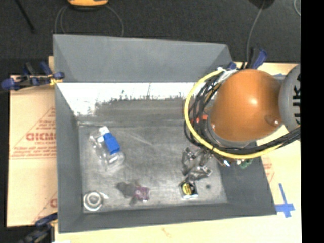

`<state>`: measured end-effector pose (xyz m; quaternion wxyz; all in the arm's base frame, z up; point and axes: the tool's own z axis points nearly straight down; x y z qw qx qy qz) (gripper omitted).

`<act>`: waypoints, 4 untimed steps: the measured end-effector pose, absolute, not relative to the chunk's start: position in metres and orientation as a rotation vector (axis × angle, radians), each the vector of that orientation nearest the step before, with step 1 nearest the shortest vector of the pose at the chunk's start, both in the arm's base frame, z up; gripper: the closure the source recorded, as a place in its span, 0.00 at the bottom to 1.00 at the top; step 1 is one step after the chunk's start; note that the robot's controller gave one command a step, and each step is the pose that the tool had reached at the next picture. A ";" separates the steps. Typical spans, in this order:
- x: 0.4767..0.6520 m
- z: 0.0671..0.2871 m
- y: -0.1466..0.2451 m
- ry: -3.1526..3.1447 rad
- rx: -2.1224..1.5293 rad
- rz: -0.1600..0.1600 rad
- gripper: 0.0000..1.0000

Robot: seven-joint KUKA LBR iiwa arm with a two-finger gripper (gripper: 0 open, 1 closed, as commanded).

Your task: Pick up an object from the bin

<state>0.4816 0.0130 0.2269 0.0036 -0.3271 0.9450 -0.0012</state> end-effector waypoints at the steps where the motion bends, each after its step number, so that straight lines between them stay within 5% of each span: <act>1: 0.481 0.225 0.013 2.967 -1.023 0.000 0.00; 2: 0.497 0.107 -0.019 2.916 -1.177 0.004 0.00; 3: 0.496 0.080 -0.037 2.949 -1.082 0.002 0.00; 4: 0.496 0.081 -0.037 2.946 -1.085 0.001 1.00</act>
Offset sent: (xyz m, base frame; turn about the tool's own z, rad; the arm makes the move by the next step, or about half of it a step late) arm 0.0000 0.0000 0.0000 0.0000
